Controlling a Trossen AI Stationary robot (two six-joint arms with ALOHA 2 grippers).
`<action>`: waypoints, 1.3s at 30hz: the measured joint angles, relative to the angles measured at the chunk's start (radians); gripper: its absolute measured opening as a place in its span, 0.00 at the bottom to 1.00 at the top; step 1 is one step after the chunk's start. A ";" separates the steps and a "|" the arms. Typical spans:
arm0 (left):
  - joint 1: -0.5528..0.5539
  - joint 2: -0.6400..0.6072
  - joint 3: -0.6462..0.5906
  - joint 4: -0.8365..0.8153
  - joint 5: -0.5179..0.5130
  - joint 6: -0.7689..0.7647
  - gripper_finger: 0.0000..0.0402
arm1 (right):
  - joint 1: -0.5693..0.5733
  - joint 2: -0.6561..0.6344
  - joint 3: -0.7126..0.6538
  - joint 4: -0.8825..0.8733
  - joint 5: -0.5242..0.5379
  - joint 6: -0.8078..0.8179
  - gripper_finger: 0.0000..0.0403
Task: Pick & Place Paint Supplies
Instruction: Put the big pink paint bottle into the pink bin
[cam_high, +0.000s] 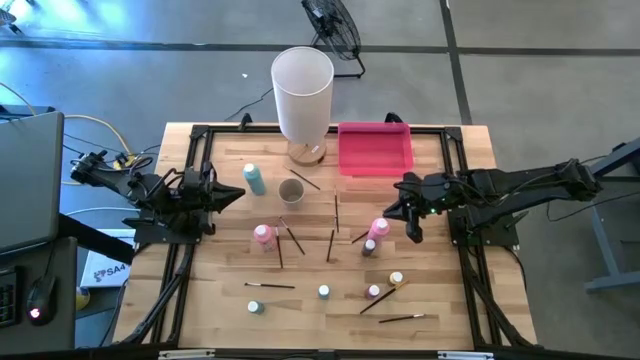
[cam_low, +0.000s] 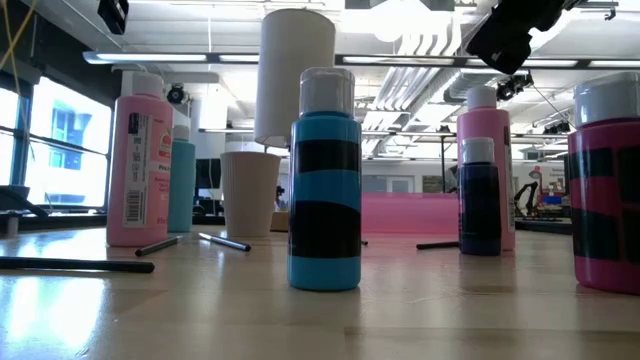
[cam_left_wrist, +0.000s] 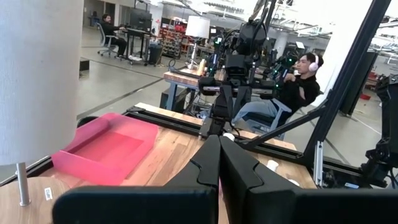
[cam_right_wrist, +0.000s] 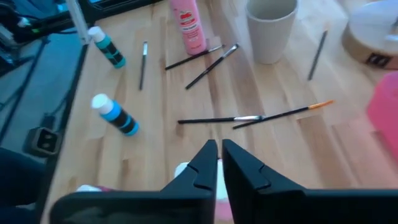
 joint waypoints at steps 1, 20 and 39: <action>0.000 0.000 0.000 0.000 0.000 0.000 0.00 | 0.000 0.000 0.000 0.000 0.012 -0.008 0.09; 0.000 0.000 0.000 -0.010 -0.003 0.000 0.00 | 0.000 0.000 0.000 0.000 -0.011 -0.039 0.66; 0.000 0.000 0.000 -0.023 -0.003 0.000 0.00 | 0.000 0.000 0.000 0.031 -0.010 -0.038 0.64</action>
